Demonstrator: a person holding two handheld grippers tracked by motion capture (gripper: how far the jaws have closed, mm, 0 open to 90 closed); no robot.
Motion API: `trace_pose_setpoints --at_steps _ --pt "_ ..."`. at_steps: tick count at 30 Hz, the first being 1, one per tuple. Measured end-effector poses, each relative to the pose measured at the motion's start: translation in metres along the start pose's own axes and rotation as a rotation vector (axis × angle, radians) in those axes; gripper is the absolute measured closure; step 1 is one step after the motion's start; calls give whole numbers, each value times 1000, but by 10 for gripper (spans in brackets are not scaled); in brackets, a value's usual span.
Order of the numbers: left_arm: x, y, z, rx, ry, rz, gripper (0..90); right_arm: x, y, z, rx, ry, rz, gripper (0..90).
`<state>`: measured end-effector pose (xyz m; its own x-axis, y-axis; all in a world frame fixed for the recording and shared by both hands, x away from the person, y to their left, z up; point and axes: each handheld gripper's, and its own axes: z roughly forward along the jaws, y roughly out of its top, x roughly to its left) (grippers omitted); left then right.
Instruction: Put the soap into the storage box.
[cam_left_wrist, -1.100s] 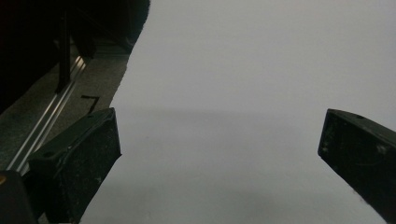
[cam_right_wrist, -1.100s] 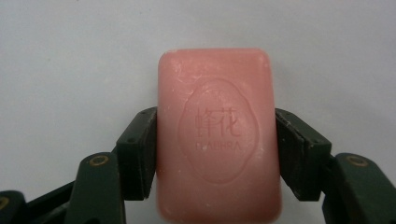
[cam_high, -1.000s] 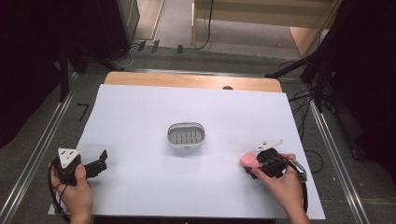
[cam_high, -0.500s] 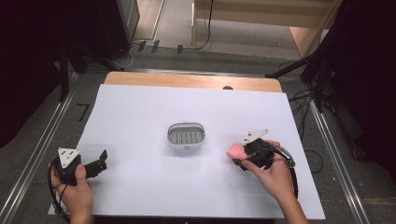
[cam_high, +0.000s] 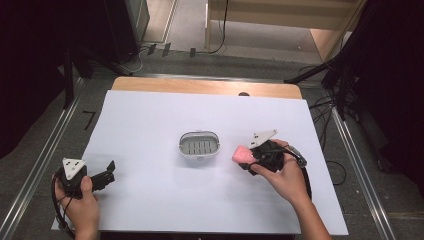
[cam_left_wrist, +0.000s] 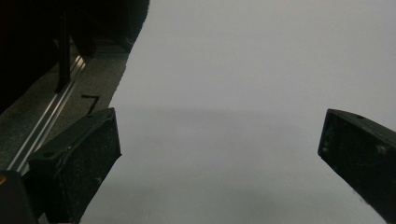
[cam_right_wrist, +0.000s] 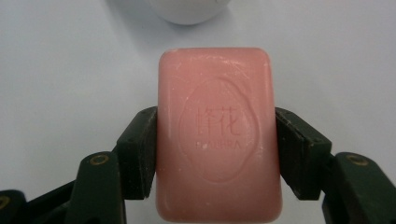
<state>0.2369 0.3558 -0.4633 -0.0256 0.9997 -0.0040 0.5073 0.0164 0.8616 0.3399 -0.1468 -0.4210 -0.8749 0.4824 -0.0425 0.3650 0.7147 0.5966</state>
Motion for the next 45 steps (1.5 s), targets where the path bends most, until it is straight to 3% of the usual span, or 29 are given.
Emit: trace_pose_setpoints --at_steps 8,24,30,41,45 --pt "0 0 1 4 -2 4 0 -1 14 4 -19 12 -84 383" --pt "-2 0 1 10 1 23 0 -5 39 12 -44 60 -170 383" --pt "-2 0 1 8 -1 27 0 -6 49 13 -57 88 -174 383" --pt "-2 0 1 9 -2 28 0 -7 65 19 -71 99 -221 383" --pt "-2 0 1 10 -2 29 0 -8 70 21 -65 128 -219 383"
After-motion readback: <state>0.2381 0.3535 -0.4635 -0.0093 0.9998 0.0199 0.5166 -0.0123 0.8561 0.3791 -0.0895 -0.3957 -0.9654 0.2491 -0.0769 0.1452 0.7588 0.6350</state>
